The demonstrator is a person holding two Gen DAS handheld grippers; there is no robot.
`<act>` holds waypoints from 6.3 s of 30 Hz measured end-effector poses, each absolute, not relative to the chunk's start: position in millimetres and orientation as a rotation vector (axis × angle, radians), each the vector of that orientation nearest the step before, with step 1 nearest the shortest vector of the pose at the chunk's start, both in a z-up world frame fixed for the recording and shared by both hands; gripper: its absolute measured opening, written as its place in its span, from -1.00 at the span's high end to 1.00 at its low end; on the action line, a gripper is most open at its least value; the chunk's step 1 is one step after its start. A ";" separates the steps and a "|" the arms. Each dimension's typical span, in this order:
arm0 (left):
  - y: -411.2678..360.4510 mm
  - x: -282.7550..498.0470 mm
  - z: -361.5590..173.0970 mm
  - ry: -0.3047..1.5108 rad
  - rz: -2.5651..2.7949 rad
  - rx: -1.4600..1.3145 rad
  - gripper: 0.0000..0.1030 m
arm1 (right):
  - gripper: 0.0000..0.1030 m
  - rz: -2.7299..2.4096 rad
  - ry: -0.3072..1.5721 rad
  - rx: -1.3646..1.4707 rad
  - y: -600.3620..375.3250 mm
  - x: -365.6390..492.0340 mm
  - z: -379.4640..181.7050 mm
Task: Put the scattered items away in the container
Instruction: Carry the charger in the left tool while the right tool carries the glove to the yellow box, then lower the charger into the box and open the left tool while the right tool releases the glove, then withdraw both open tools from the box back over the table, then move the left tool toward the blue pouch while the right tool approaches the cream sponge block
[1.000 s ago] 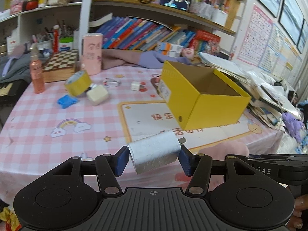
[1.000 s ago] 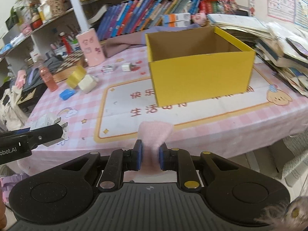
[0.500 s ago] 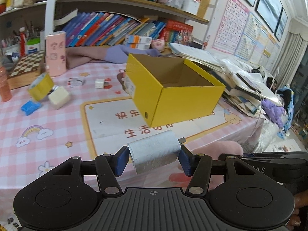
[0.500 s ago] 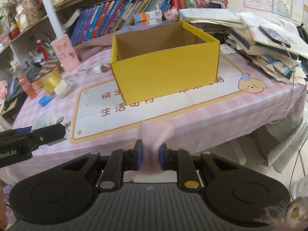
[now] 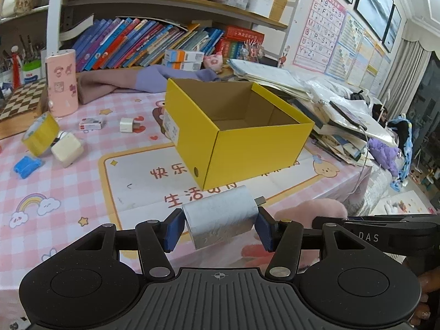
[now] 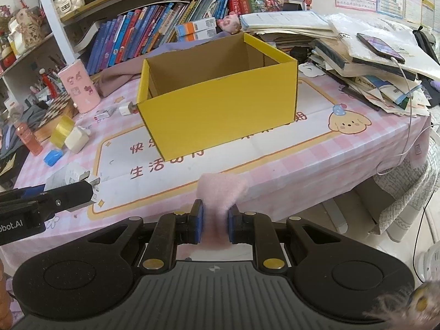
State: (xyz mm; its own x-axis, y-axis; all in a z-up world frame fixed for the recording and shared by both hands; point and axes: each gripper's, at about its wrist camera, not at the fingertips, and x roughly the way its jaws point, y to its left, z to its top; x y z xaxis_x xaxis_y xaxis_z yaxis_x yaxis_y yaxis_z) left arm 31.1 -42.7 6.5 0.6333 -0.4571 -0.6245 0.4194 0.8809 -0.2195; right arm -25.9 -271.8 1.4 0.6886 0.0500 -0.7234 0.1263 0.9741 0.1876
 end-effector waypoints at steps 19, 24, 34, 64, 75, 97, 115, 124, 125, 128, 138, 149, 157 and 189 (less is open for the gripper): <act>-67.6 53.1 10.2 0.705 -0.547 -0.037 -0.06 | 0.68 -0.077 0.802 0.228 -291.9 -10.1 3.6; -75.3 54.5 18.0 0.655 -0.556 -0.014 -0.06 | 0.68 -0.075 0.772 0.209 -296.1 -3.9 9.5; -94.3 71.7 30.8 0.585 -0.551 -0.006 -0.07 | 0.68 -0.062 0.664 0.144 -314.8 16.1 39.0; -193.2 191.2 13.0 0.630 -0.382 0.362 -0.07 | 0.67 0.168 0.711 0.023 -346.3 185.0 17.9; -211.5 222.1 -13.3 0.760 -0.402 0.407 -0.07 | 0.65 0.198 0.882 0.022 -353.3 219.7 -20.4; -209.8 216.2 -12.5 0.755 -0.273 0.328 -0.52 | 0.33 0.172 0.853 0.017 -357.6 221.4 -19.7; -177.7 149.5 23.0 0.595 -0.285 0.192 -0.76 | -0.09 0.066 0.649 -0.003 -347.9 154.3 20.6; -152.3 108.4 27.1 0.569 -0.300 0.184 -0.76 | -0.22 -0.027 0.651 0.001 -335.8 110.5 22.5; -148.9 103.2 26.9 0.570 -0.301 0.184 -0.76 | -0.22 -0.036 0.659 0.002 -333.4 105.9 21.4; -137.0 90.8 26.0 0.581 -0.292 0.178 -0.77 | -0.24 -0.050 0.687 0.000 -324.4 93.5 16.5; -94.4 54.0 20.7 0.645 -0.256 0.157 -0.78 | -0.29 0.019 0.785 -0.012 -272.3 65.9 1.8; -41.0 11.5 19.9 0.674 -0.127 0.142 -0.78 | -0.34 0.191 0.812 -0.061 -200.3 48.9 -2.5; 10.1 -20.3 23.9 0.671 0.031 0.101 -0.78 | -0.35 0.372 0.793 -0.136 -130.2 41.5 0.1; 87.4 -8.7 15.0 0.658 0.079 -0.008 -0.78 | -0.41 0.428 0.756 -0.169 -64.2 43.2 1.9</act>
